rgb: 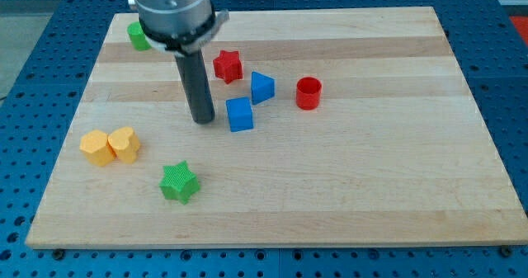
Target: Place the green star to parallel left of blue cube
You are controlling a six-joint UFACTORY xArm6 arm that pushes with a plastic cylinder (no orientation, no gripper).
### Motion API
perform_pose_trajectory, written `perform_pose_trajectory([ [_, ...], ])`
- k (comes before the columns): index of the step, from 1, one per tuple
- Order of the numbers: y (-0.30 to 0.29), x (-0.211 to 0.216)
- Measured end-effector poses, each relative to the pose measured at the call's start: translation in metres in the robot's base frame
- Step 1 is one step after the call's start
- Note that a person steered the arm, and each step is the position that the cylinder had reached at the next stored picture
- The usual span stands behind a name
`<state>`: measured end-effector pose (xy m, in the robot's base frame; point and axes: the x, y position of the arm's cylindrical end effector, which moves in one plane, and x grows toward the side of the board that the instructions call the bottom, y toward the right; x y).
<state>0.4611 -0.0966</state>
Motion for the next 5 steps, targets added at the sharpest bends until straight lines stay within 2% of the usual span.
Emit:
perform_pose_trajectory([
  [1, 0.032, 0.069],
  [2, 0.011, 0.141],
  [3, -0.031, 0.15],
  [5, -0.019, 0.045],
])
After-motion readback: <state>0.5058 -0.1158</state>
